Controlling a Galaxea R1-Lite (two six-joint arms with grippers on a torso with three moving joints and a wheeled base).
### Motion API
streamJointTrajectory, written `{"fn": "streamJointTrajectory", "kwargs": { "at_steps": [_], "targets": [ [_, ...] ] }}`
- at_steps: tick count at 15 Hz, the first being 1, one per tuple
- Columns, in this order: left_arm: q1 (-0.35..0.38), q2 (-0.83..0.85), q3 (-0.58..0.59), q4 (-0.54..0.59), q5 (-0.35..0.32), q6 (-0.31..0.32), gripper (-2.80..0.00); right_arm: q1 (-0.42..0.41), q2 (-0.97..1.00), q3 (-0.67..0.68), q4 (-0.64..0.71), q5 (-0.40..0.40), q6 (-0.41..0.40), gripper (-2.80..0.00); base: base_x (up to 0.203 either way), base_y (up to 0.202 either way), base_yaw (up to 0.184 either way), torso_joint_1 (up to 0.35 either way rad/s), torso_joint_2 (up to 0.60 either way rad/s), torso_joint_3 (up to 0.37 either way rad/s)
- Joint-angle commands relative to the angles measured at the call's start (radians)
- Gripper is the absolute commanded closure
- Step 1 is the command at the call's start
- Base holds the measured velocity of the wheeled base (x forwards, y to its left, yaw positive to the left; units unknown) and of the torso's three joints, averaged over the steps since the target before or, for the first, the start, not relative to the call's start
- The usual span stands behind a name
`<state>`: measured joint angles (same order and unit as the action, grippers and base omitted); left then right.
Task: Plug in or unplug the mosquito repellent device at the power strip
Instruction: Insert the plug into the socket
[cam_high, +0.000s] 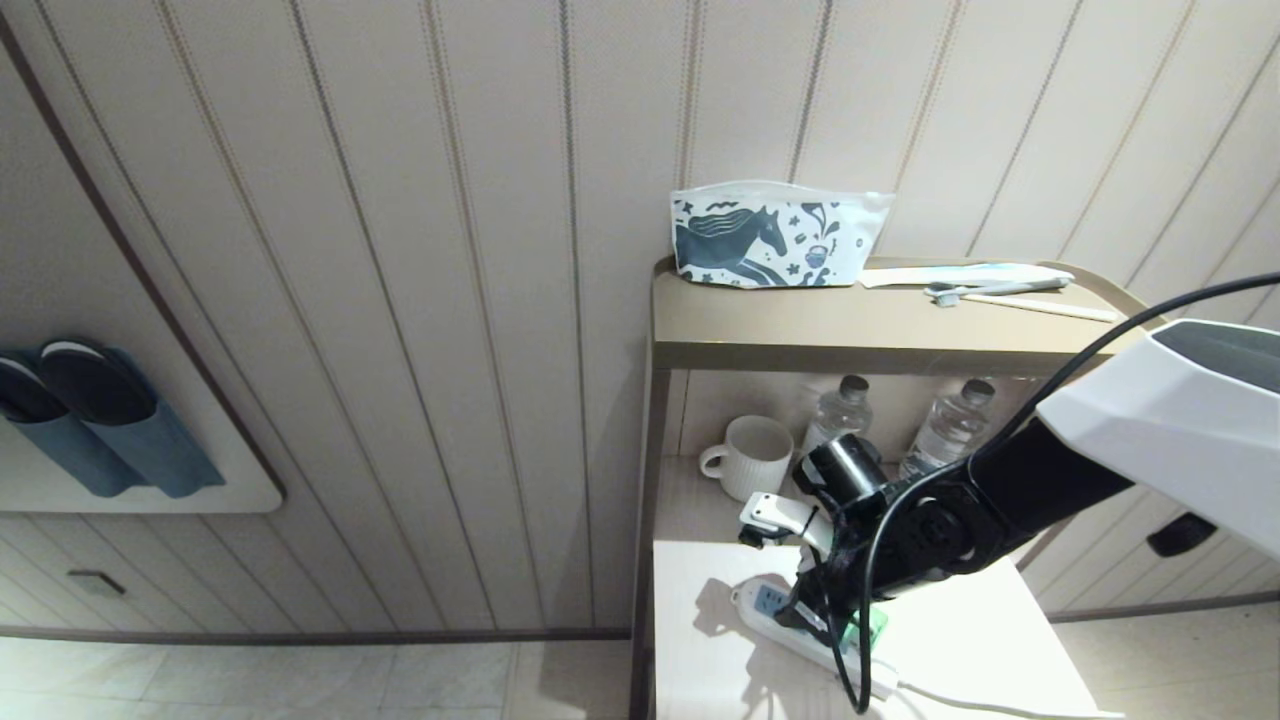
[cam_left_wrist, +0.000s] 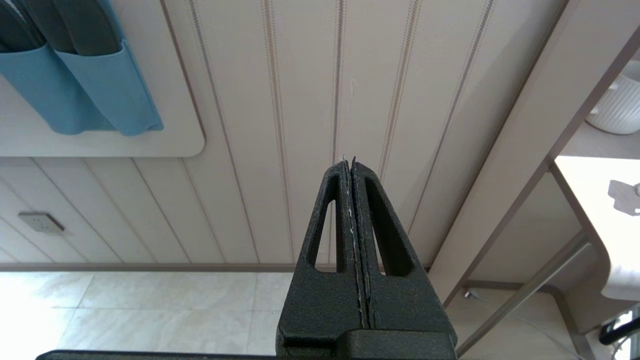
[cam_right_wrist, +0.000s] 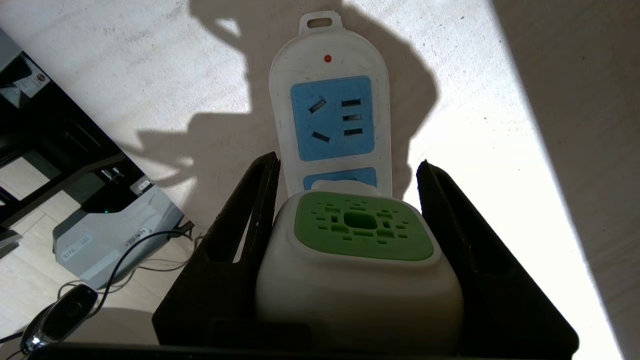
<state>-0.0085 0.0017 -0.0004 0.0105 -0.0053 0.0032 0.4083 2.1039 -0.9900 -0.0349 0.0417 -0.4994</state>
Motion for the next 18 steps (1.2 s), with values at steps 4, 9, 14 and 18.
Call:
{"fn": "streamJointTrajectory", "kwargs": {
  "at_steps": [4,9,14,18],
  "targets": [
    [-0.001,0.001,0.0,0.0,-0.001,0.0,0.0,-0.009,-0.004,0.013,0.0,0.003,-0.001,0.0,0.0,0.0,0.0,0.0,0.0,0.0],
    [0.001,0.001,-0.003,0.0,-0.001,0.0,0.0,-0.009,-0.001,0.022,-0.002,0.003,0.007,0.0,0.0,0.0,0.0,0.0,0.0,0.0],
    [0.001,0.001,0.0,0.0,-0.001,0.0,0.0,-0.011,-0.004,0.051,-0.007,0.003,0.01,0.0,0.0,0.0,0.0,0.0,0.0,0.0],
    [0.0,0.001,0.0,0.0,-0.001,0.0,0.0,-0.014,0.003,0.097,-0.073,0.0,0.008,0.0,0.0,0.0,0.0,0.0,0.0,0.0]
  ]
}}
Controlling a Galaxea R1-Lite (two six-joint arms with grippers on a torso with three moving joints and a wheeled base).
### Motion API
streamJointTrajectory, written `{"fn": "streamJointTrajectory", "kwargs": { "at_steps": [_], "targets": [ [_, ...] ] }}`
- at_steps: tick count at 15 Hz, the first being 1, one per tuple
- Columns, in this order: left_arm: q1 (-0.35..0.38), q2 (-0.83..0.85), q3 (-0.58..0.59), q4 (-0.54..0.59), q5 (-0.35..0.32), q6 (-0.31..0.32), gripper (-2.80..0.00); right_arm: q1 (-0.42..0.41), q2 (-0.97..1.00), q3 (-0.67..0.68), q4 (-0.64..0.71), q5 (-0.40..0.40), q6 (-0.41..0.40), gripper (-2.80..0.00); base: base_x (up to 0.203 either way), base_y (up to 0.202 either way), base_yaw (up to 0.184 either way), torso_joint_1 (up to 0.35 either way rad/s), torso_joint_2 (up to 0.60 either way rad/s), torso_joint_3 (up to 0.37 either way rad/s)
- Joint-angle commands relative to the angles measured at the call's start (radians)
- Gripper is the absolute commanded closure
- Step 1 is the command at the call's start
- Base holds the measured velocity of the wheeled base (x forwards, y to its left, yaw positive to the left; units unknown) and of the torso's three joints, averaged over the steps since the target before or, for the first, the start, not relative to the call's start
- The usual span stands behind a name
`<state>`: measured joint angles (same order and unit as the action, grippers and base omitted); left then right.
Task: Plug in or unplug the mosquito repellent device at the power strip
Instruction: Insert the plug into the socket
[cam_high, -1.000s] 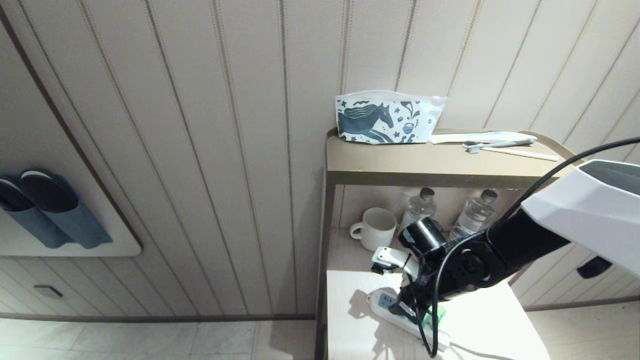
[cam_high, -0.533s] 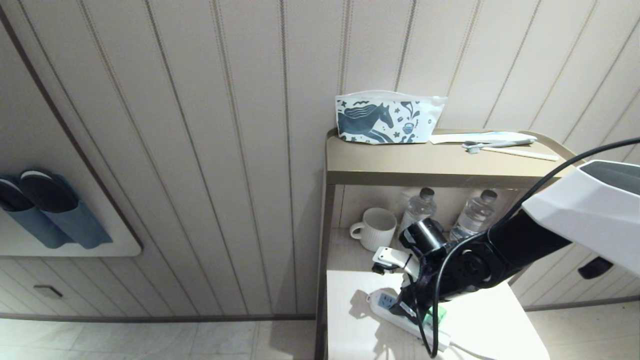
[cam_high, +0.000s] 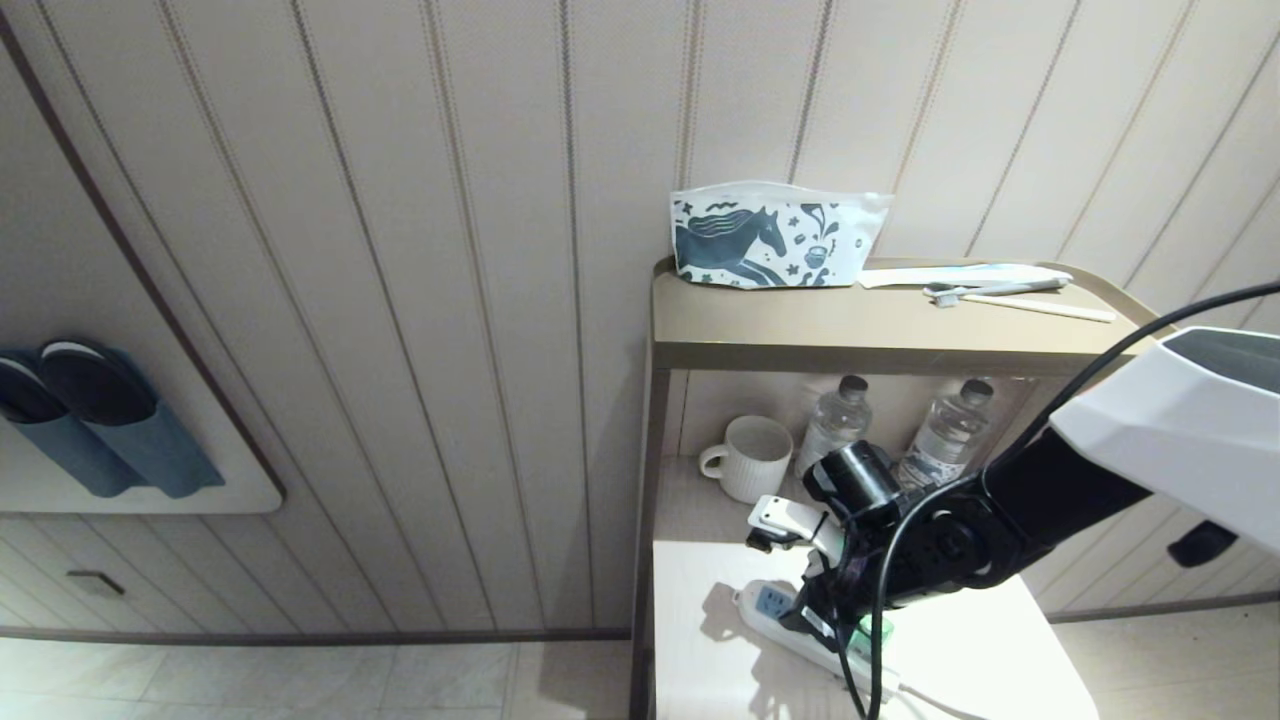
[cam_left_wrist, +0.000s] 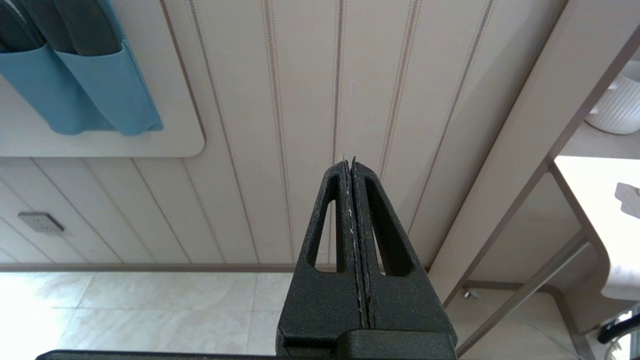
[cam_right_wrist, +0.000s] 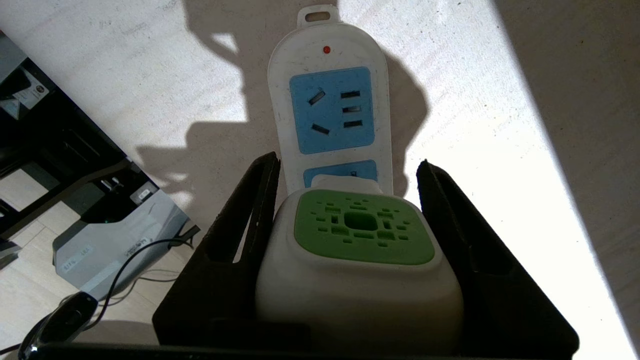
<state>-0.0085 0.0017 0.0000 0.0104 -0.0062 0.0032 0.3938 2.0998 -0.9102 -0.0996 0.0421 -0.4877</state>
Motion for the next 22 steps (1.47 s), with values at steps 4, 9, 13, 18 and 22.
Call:
{"fn": "streamJointTrajectory", "kwargs": {
  "at_steps": [4,9,13,18,22],
  "targets": [
    [0.001,0.001,-0.001,0.0,0.0,0.0,0.0,0.0,0.025,0.02,-0.012,-0.001,-0.003,0.0,0.0,0.0,0.0,0.0,0.0,0.0],
    [0.0,0.001,0.0,0.0,0.0,0.0,0.0,-0.016,0.012,0.052,-0.012,-0.001,-0.003,0.0,0.0,0.0,0.0,0.0,0.0,0.0],
    [0.001,0.001,0.0,0.0,0.0,0.0,0.0,-0.013,0.022,0.059,-0.012,-0.002,-0.003,0.0,0.0,0.0,0.0,0.0,0.0,0.0],
    [0.0,0.001,-0.001,0.0,0.0,0.0,0.0,-0.01,0.037,0.036,-0.012,-0.002,-0.003,0.0,0.0,0.0,0.0,0.0,0.0,0.0],
    [0.001,0.001,0.0,0.0,0.0,0.0,0.0,-0.01,0.048,0.009,-0.011,-0.004,-0.003,0.0,0.0,0.0,0.0,0.0,0.0,0.0]
  ]
}}
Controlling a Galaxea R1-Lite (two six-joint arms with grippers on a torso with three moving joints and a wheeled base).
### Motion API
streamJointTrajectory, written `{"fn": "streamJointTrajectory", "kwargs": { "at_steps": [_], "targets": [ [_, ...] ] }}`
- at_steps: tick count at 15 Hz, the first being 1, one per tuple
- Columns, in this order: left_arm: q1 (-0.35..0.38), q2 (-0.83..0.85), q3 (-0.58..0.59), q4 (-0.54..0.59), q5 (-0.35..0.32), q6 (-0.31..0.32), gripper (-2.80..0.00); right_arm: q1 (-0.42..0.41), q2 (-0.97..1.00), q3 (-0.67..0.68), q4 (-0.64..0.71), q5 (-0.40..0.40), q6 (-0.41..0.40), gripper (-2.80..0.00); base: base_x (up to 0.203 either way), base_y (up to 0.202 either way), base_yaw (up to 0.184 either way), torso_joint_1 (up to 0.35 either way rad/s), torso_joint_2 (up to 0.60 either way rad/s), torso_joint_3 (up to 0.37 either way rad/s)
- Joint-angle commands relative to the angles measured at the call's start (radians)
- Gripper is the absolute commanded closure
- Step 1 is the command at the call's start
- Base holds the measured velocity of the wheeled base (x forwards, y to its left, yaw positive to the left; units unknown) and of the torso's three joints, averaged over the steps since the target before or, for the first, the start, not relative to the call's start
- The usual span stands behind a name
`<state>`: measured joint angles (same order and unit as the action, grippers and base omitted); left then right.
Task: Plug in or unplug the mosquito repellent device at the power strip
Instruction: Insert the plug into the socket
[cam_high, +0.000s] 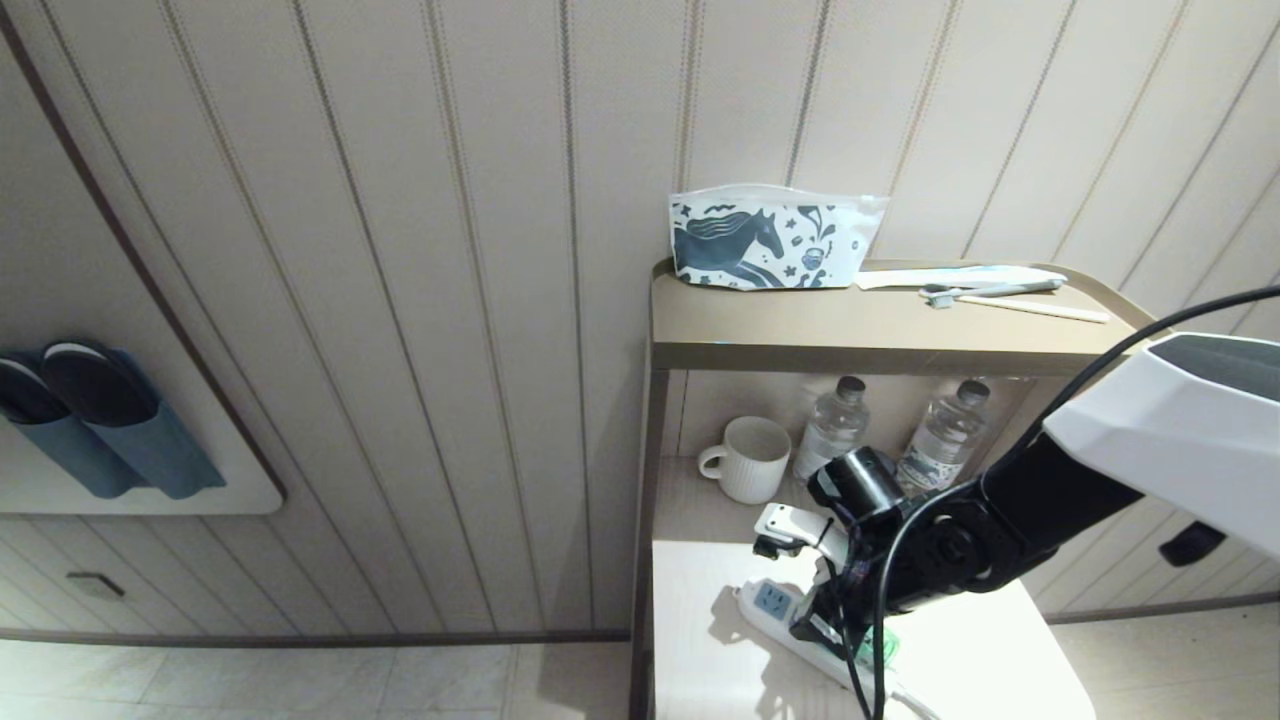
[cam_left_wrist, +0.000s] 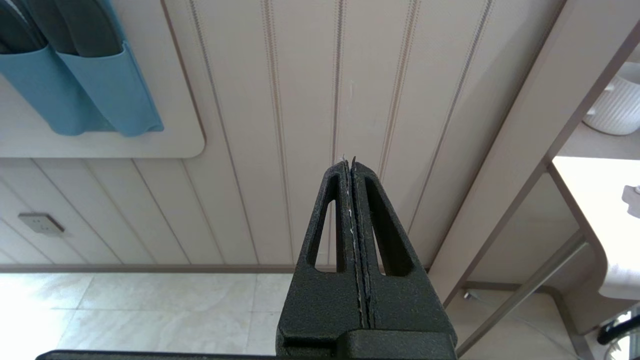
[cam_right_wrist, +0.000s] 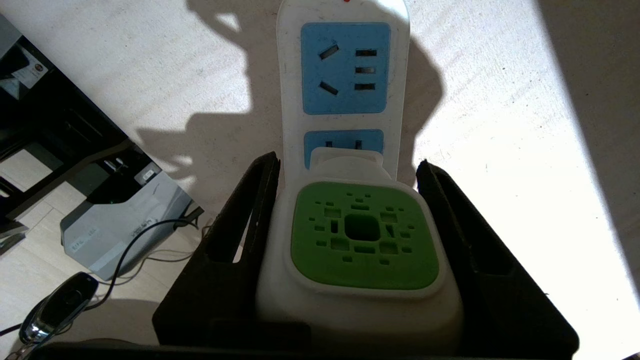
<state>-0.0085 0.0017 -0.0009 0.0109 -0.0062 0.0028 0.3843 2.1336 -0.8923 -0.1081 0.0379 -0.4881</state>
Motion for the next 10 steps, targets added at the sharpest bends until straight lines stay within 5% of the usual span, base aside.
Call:
{"fn": "streamJointTrajectory", "kwargs": {
  "at_steps": [1,10],
  "targets": [
    [0.001,0.001,0.001,0.0,0.0,0.0,0.0,-0.001,0.019,-0.011,-0.002,0.0,-0.003,0.0,0.0,0.0,0.0,0.0,0.0,0.0],
    [0.001,0.001,0.001,0.0,0.0,0.0,0.0,0.001,0.084,-0.137,0.01,-0.001,-0.014,0.0,0.0,0.0,0.0,0.0,0.0,0.0]
  ]
}}
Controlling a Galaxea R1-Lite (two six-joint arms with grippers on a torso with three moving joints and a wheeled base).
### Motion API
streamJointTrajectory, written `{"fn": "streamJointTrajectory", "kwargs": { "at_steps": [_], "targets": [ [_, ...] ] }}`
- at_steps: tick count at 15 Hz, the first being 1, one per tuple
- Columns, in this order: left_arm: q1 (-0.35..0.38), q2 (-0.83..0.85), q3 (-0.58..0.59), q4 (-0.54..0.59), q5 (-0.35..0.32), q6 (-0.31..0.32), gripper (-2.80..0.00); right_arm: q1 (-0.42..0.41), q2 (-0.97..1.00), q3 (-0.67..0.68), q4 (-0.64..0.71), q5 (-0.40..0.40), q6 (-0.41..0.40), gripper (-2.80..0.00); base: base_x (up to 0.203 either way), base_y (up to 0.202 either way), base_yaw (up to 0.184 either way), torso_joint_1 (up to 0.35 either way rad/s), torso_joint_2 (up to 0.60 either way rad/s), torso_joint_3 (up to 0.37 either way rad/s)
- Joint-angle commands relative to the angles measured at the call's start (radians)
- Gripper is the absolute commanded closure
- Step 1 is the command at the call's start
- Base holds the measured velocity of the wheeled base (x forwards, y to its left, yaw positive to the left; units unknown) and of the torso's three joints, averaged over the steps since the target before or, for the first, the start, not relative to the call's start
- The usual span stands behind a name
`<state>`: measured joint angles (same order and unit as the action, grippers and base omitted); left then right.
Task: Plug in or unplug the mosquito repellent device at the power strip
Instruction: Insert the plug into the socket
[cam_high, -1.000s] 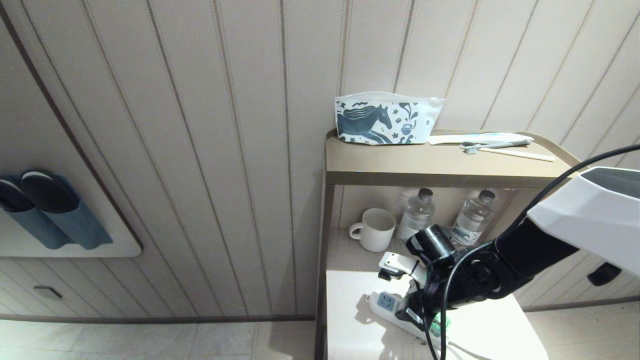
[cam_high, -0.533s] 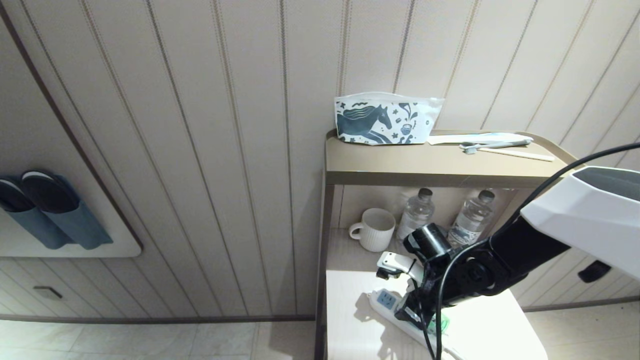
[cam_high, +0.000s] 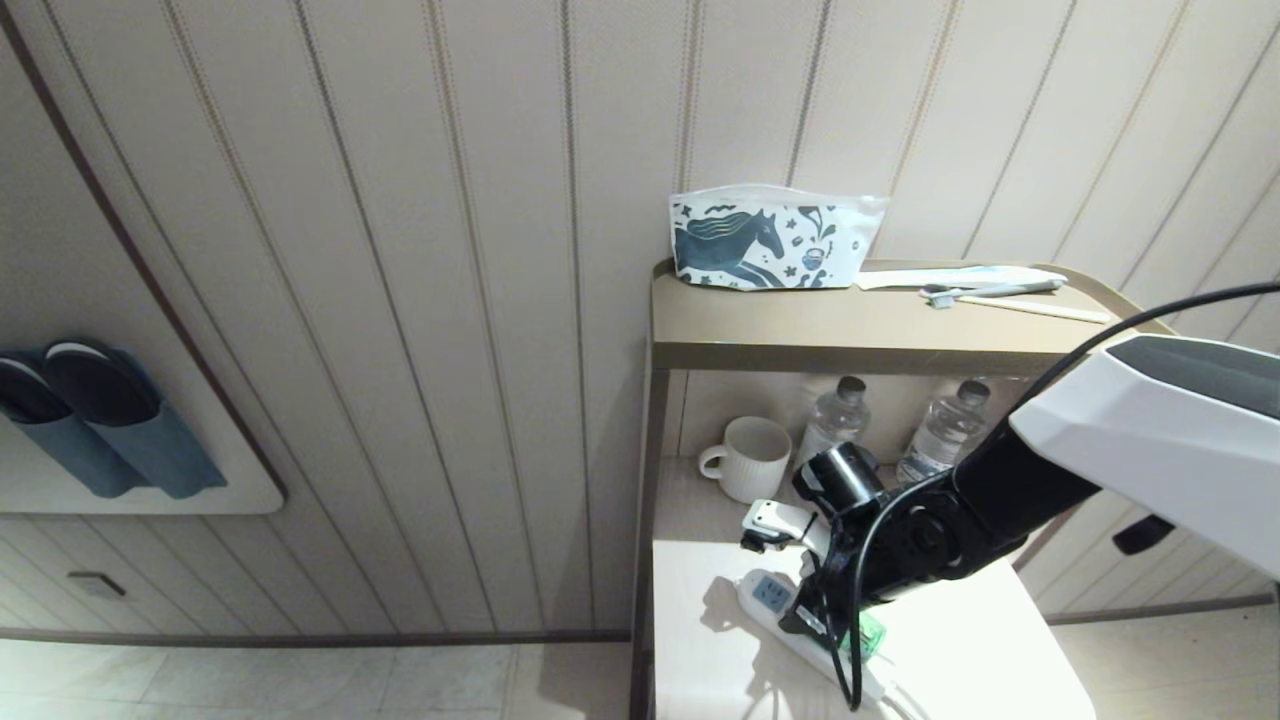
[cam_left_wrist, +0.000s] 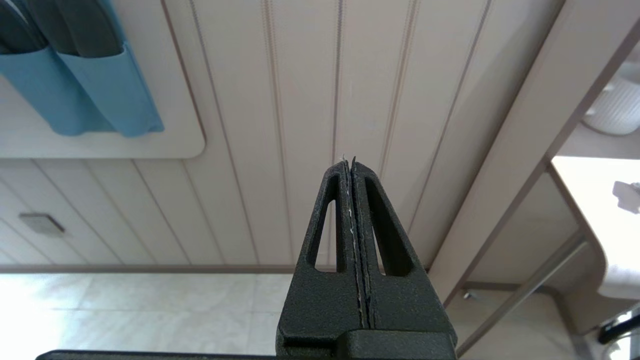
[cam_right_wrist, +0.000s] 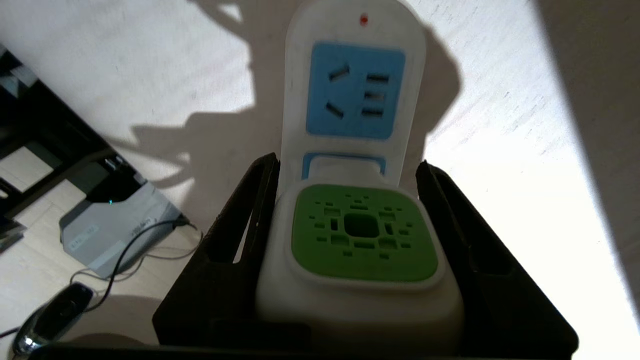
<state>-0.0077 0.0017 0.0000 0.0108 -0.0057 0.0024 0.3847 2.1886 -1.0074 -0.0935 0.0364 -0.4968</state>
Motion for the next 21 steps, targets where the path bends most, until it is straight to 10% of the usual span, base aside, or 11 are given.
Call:
{"fn": "streamJointTrajectory", "kwargs": {
  "at_steps": [1,21],
  "targets": [
    [0.0,0.001,0.0,0.0,0.0,0.001,0.0,0.0,0.034,-0.027,-0.005,0.0,-0.005,0.0,0.0,0.0,0.0,0.0,0.0,0.0],
    [-0.001,0.001,-0.001,0.001,-0.007,0.014,0.0,0.013,-0.067,-0.056,0.073,-0.041,-0.002,0.0,0.0,0.0,0.0,0.0,0.0,0.0]
  ]
}}
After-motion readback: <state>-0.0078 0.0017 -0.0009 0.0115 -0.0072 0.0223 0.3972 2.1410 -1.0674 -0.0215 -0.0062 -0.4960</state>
